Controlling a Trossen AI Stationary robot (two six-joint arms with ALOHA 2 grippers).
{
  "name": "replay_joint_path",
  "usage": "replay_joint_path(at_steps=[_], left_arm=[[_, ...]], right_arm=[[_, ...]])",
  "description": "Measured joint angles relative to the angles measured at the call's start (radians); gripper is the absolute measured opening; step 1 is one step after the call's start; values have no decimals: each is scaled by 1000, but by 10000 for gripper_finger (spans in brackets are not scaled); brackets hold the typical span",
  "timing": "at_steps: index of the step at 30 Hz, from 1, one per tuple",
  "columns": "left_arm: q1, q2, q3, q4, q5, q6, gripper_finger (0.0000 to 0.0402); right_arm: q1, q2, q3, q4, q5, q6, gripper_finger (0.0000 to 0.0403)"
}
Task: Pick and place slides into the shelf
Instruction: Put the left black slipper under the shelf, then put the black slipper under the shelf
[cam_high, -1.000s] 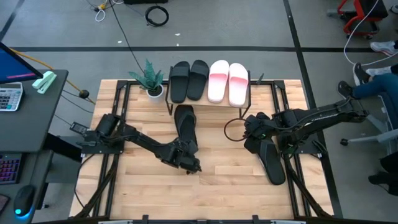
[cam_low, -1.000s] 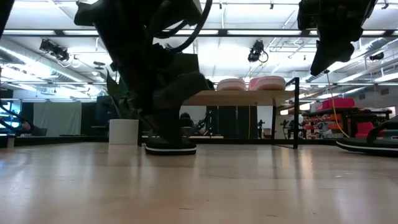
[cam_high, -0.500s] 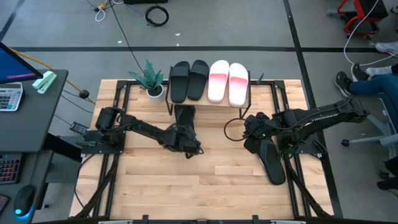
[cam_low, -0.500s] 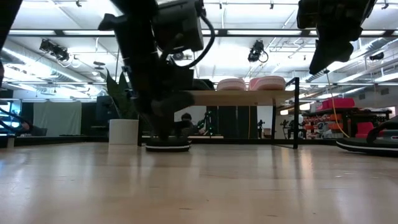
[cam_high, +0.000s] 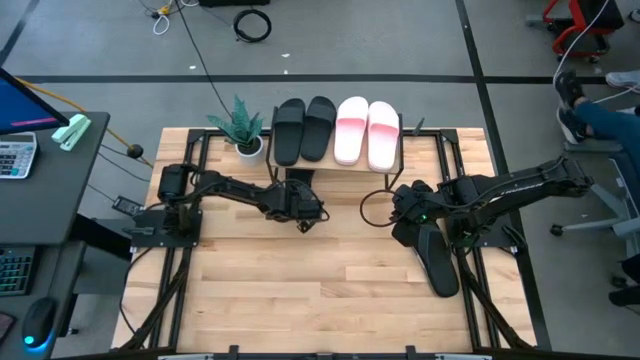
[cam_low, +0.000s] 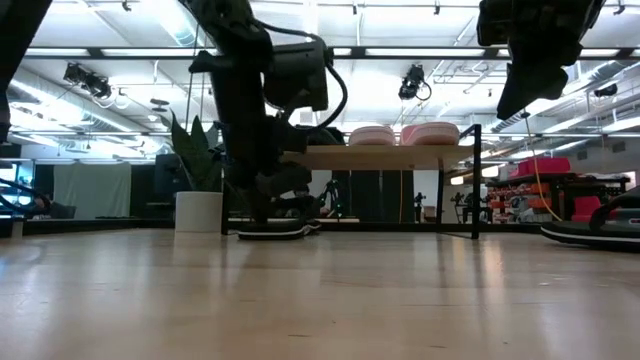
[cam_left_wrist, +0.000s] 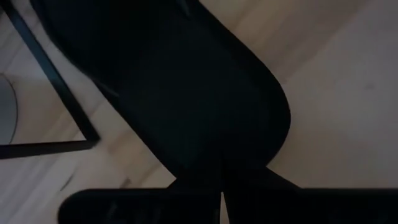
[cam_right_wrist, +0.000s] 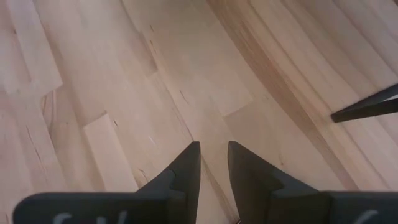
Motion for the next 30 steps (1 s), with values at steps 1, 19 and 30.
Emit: replay_joint_path(at_steps=[1,19,30], left_arm=[[7,0,0,1,0,0,3],[-30,-87,69,-11,-2,28,13],[-148,-286,106,0,-108,216,26]], right_arm=[[0,0,0,0,0,0,87],[31,5,-12,33,2,22,87],[520,35,-66,75,179,726,87]])
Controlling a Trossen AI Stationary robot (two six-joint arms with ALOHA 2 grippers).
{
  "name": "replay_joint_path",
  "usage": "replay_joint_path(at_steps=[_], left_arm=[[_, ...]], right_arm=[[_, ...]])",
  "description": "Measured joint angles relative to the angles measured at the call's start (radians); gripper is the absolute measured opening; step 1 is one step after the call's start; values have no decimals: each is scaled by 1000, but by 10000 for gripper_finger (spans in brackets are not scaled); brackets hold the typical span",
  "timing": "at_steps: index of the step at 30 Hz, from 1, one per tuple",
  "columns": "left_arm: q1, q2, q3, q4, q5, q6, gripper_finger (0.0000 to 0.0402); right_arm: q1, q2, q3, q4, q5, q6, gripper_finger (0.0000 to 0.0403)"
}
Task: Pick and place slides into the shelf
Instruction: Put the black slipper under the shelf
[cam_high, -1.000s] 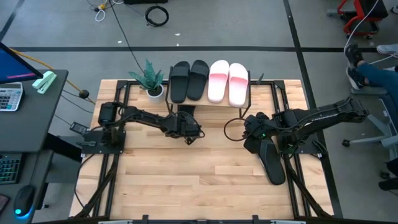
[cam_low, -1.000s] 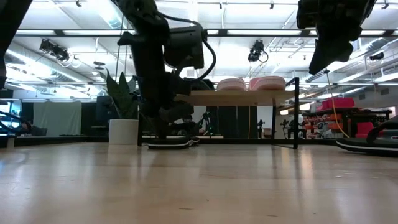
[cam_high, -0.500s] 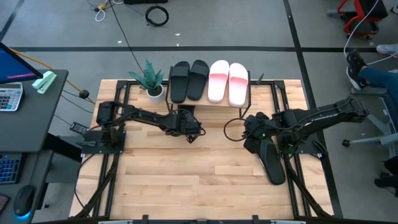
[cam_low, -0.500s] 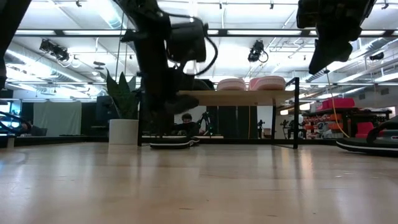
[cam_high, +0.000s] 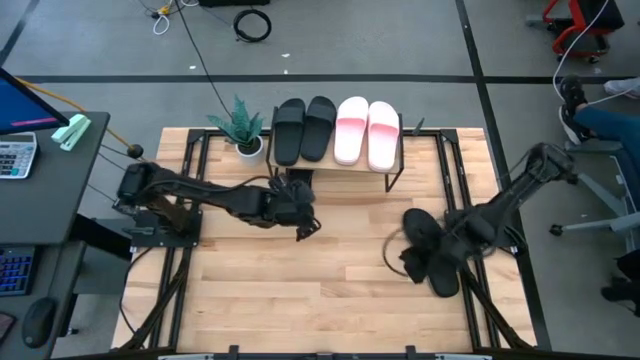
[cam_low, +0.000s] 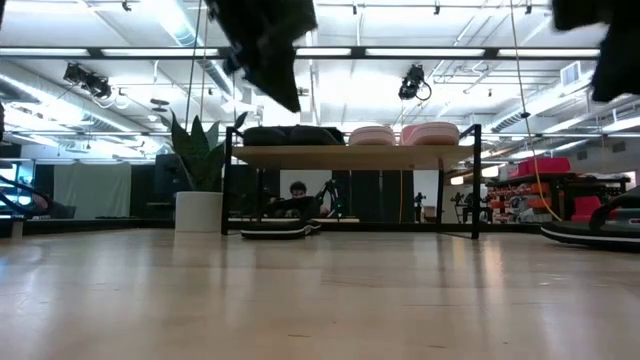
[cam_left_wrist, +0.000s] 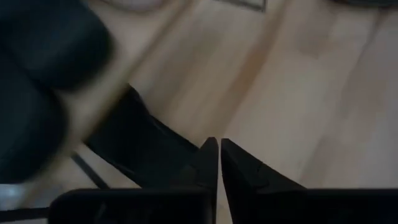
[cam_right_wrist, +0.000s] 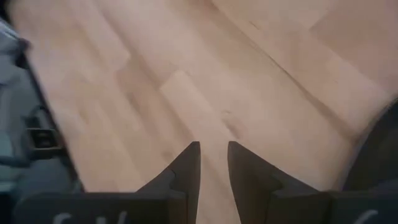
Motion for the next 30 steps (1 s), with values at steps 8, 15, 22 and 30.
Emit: replay_joint_path(at_steps=[8,15,22,30], left_arm=[[-21,-70,0,1,-124,45,35],[-21,-72,0,-39,-124,45,19],[-20,-71,0,-51,-124,44,12],[-20,-71,0,-71,-124,18,19]], right_arm=[[205,13,0,116,231,-49,87],[194,46,0,76,183,127,85],[208,147,0,-33,-41,353,82],[210,204,0,-255,-269,540,81]])
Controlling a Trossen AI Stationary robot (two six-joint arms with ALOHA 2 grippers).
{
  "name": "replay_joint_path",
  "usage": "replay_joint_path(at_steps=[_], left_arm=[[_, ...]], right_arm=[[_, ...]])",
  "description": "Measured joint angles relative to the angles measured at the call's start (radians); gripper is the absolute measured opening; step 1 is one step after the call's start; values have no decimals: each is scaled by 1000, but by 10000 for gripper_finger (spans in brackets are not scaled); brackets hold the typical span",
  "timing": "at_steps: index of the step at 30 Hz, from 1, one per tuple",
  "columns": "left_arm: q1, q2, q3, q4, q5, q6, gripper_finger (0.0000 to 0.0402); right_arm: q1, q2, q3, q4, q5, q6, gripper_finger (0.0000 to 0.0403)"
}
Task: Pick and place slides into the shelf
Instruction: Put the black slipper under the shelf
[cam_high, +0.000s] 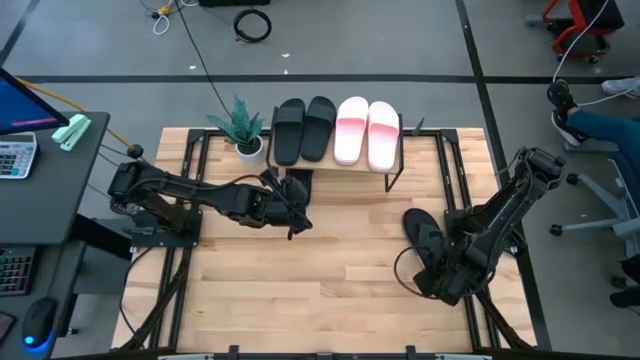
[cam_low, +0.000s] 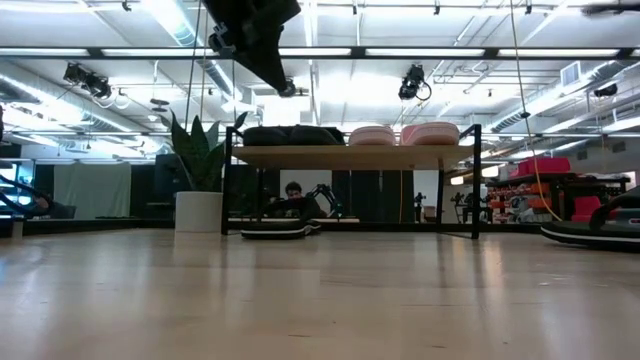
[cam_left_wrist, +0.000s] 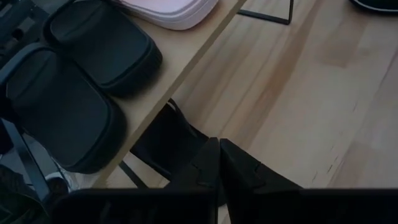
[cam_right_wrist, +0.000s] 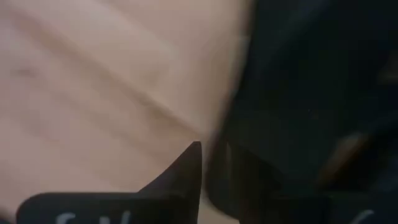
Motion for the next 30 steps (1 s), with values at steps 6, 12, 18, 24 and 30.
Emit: replay_joint_path(at_steps=[6,12,18,24,30], left_arm=[[0,0,0,-7,0,-25,12],[-1,0,0,-13,0,-28,11],[-1,0,0,-23,0,-53,20],[-1,0,-1,-42,0,-83,8],[-1,1,-1,-45,0,-79,14]], right_arm=[[3,0,0,-155,65,61,80],[3,8,-1,-191,120,22,81],[-11,9,-68,-133,179,44,81],[-31,8,-147,13,180,24,82],[-31,-26,-148,1,170,4,82]])
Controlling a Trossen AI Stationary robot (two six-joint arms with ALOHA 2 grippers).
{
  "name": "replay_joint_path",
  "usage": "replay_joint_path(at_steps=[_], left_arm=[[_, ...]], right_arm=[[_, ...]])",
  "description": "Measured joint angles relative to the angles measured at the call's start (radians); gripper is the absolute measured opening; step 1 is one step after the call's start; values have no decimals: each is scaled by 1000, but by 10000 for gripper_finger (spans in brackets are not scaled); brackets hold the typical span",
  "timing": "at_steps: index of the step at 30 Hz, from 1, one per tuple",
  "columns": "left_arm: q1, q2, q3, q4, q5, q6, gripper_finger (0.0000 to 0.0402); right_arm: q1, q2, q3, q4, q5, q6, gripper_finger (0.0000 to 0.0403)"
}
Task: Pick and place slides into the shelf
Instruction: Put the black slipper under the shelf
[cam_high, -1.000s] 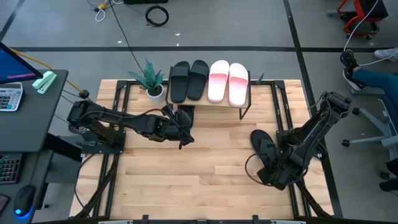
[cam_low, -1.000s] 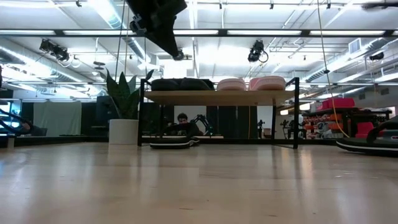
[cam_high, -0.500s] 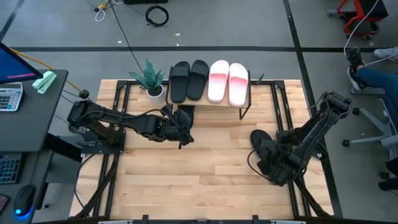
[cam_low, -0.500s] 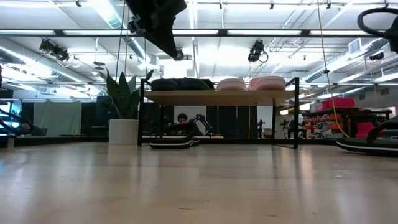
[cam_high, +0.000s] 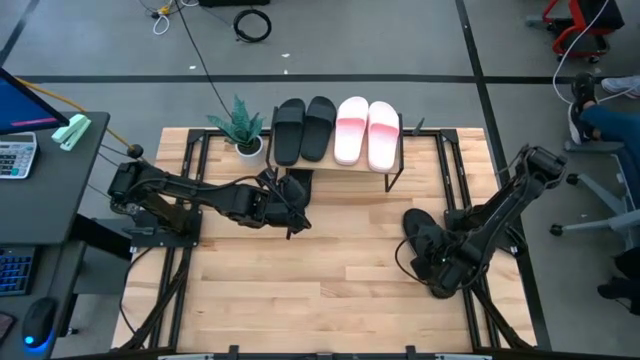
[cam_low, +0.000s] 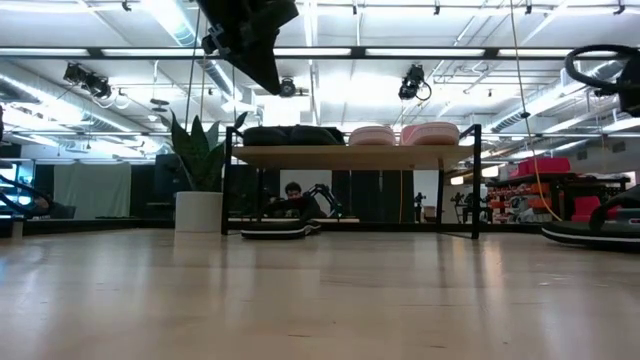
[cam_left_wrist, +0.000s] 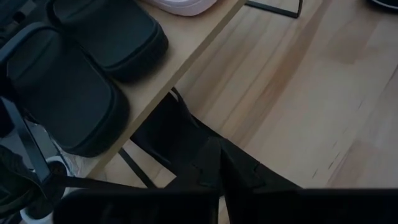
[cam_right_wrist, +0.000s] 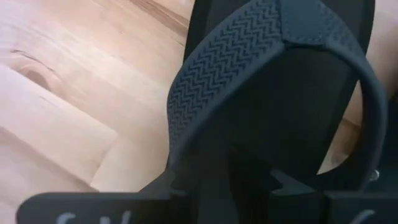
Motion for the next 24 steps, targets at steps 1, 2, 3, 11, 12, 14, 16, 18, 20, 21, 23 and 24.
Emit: replay_joint_path(at_steps=[1,2,3,11,12,14,16,18,20,21,23,24], left_arm=[[0,0,0,-3,0,0,17],[0,0,0,-5,0,0,20],[0,0,0,-6,0,0,22],[0,0,0,-19,0,0,11],[0,0,0,-21,0,0,9],[0,0,0,-22,0,0,7],[0,0,0,-22,0,-1,7],[0,0,0,-22,0,-1,12],[0,0,0,-21,0,-3,18],[0,0,0,-22,0,-5,20],[0,0,0,-22,0,-7,23],[0,0,0,-21,0,-7,23]], right_arm=[[1,-12,0,-4,0,0,82],[2,-24,0,-8,0,0,82],[2,-36,0,-13,0,0,82],[2,-98,1,-50,0,-2,82],[2,-103,1,-49,0,-2,82],[2,-118,1,-47,-2,-4,82],[2,-136,1,-46,-1,-16,82],[2,-153,1,-25,-1,-45,82],[2,-168,2,9,5,-71,82],[2,-171,2,18,16,-72,82],[2,-170,2,17,38,-74,82],[2,-166,2,16,47,-75,82]])
